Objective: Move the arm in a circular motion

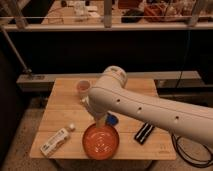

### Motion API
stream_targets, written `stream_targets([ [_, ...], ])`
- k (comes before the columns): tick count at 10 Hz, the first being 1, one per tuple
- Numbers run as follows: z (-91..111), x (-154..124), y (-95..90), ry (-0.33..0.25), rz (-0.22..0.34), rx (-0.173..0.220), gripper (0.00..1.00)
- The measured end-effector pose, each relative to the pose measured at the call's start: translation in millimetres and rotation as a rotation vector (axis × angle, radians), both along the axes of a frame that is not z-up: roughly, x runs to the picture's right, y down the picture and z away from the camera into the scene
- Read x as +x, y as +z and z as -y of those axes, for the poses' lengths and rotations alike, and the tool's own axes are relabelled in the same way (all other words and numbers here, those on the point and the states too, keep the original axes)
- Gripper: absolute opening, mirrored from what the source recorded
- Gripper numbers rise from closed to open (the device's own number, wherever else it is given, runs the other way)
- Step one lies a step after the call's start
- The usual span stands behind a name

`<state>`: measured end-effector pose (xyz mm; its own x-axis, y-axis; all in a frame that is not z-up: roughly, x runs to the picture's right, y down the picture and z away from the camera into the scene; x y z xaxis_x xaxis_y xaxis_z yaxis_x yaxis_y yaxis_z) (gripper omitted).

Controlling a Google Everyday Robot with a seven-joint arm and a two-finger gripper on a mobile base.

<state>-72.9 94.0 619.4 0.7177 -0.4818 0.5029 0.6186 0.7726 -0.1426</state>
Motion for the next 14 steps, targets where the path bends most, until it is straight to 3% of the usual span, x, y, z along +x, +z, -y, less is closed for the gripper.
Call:
stream_targets([
  [3,55.9,-29.7,36.6,0.001,0.053,0.056,0.80],
  [6,111.6,-12.6,86.3,0.025,0.020,0.100,0.80],
  [8,142.9,21.4,121.9,0.050,-0.042,0.114,0.80],
  [10,167.1,76.0,158.8,0.096,-0.129,0.102,0.80],
  [14,171.7,176.2,191.6,0.198,-0.317,0.051,0.80],
])
